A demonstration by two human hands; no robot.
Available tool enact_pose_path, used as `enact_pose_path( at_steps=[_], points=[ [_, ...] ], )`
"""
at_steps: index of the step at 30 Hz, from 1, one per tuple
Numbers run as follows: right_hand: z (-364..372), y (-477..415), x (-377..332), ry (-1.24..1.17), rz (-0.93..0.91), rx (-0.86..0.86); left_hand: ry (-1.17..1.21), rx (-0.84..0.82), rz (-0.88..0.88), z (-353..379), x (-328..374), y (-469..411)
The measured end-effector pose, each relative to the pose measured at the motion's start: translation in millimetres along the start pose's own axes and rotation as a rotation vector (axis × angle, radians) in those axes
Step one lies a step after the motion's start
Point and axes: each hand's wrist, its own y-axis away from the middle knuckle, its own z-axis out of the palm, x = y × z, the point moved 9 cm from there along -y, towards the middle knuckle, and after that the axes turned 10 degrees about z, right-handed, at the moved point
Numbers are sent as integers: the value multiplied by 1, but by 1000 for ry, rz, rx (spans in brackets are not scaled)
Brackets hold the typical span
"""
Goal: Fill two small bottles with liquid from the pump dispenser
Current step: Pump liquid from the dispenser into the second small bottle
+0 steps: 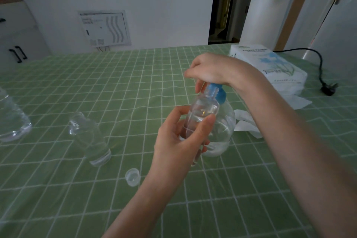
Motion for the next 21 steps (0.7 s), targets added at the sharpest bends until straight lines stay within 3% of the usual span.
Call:
enact_pose_path(
  at_steps=[21],
  points=[
    [4,2,1,-43,4,-18,-4,1,1,0,0,1]
  ],
)
